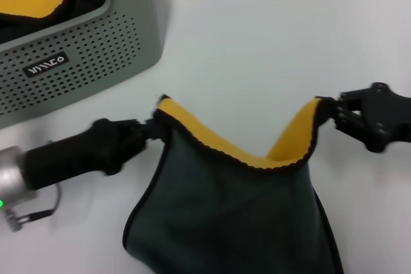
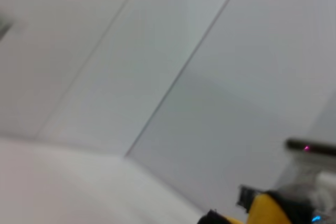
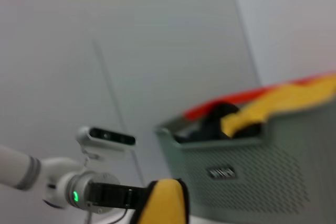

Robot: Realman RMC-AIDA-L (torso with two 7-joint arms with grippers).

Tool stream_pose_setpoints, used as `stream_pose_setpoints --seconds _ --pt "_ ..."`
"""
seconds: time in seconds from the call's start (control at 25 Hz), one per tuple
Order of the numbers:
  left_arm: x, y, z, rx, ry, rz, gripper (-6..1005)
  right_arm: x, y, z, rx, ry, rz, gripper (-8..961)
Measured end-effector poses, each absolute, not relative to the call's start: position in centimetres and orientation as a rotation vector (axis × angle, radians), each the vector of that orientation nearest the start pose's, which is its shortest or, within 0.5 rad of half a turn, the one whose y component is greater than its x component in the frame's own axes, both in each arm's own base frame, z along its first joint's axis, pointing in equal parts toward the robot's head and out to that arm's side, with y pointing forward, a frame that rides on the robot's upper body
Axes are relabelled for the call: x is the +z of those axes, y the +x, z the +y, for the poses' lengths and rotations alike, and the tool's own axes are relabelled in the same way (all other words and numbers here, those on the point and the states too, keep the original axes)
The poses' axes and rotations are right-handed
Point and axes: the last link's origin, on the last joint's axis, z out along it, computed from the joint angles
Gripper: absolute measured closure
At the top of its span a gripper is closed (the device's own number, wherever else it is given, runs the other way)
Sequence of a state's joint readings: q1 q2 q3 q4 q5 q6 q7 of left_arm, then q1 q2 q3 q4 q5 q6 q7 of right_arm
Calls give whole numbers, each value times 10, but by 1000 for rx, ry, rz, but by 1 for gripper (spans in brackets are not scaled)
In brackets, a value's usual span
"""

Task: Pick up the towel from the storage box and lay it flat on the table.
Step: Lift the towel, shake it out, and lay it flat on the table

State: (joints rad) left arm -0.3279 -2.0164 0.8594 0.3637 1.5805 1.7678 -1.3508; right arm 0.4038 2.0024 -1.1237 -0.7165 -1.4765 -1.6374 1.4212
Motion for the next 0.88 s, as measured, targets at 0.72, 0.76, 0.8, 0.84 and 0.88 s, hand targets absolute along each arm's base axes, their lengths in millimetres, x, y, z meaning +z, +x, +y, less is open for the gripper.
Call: stream_pose_setpoints --seconds 0.72,0.76,0.8,0.84,0.88 --pt "-26 -312 299 -921 -2332 -1046 984 -34 254 362 662 -2583 761 907" --pt "-26 -310 301 -917 -2333 -1031 984 -35 254 363 653 -2577 765 907" --pt "-27 -309 302 -914 -2330 -1025 984 -36 255 365 642 -2571 768 906" --pt "-28 -309 304 -905 -2319 -1020 983 -37 255 367 628 -2569 768 905" --pt "-28 -309 306 -896 -2309 -1020 983 -39 254 369 614 -2568 769 905"
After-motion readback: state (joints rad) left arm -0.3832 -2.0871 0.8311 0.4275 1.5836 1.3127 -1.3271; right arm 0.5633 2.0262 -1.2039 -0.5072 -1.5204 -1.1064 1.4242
